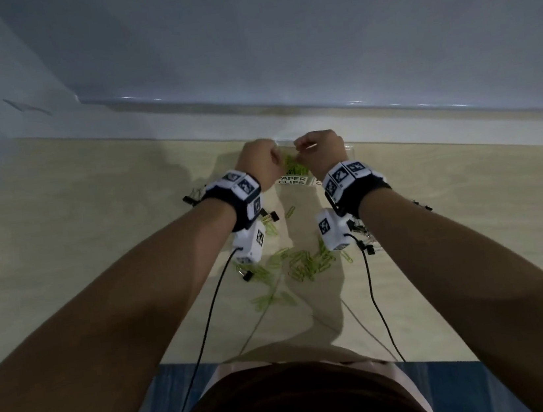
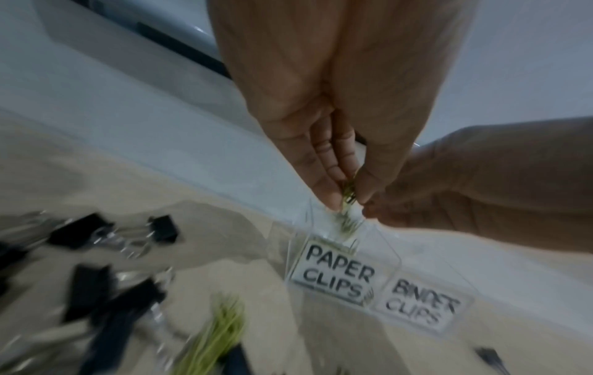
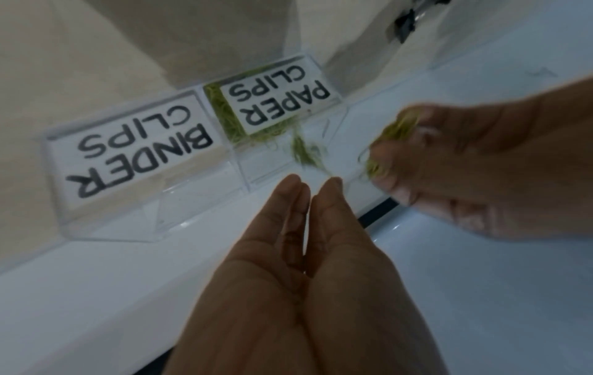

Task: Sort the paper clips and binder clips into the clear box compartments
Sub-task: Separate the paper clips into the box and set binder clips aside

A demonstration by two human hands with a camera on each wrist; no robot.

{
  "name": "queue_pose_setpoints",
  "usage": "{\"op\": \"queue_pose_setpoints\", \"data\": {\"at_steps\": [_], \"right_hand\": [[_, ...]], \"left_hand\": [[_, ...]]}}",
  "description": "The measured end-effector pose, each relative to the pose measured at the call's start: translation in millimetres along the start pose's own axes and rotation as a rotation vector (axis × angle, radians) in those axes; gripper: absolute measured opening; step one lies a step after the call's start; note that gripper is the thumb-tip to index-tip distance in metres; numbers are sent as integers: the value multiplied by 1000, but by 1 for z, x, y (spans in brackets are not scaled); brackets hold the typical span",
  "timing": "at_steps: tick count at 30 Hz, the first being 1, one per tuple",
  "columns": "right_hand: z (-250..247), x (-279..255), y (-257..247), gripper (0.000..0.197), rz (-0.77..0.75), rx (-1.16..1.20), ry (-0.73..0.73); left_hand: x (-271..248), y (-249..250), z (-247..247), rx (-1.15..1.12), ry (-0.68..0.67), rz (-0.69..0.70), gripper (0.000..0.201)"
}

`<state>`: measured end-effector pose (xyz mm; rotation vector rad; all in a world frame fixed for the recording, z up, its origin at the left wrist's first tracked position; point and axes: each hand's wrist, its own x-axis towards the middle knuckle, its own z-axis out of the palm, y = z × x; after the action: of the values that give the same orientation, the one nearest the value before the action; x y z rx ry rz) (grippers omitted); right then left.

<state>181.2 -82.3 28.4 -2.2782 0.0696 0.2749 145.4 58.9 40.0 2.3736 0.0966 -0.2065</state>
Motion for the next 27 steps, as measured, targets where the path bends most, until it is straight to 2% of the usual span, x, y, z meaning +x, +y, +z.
{"op": "queue_pose_setpoints", "data": {"at_steps": [2,5,9,12,15,19,24,27], "right_hand": [[-3,-5,5,20,5,-50,11],[-13,-28,24,20,-78,-187,-5],[-18,-67,62,21,-32,-440,-278],[-15,-89,86,15,14,-498,-370],[-8,-101,96,18,-43,-552,-340],[3,-105,96,18,-81,-539,-293],[3,-111,100,15,-169,-395,-208],[-11,-113,105,18,-237,-309,-79]], "left_hand": [[17,6,-1,19,13,-2,6],[30,9,6,31,7,20,12],[14,-4,23,162,-28,114,26],[-17,-27,35,232,-130,155,23],[-45,-53,47,281,-219,157,27],[-55,-68,57,344,-234,140,34],[-53,-68,59,403,-233,122,29],[-51,-69,59,384,-225,123,24]]}}
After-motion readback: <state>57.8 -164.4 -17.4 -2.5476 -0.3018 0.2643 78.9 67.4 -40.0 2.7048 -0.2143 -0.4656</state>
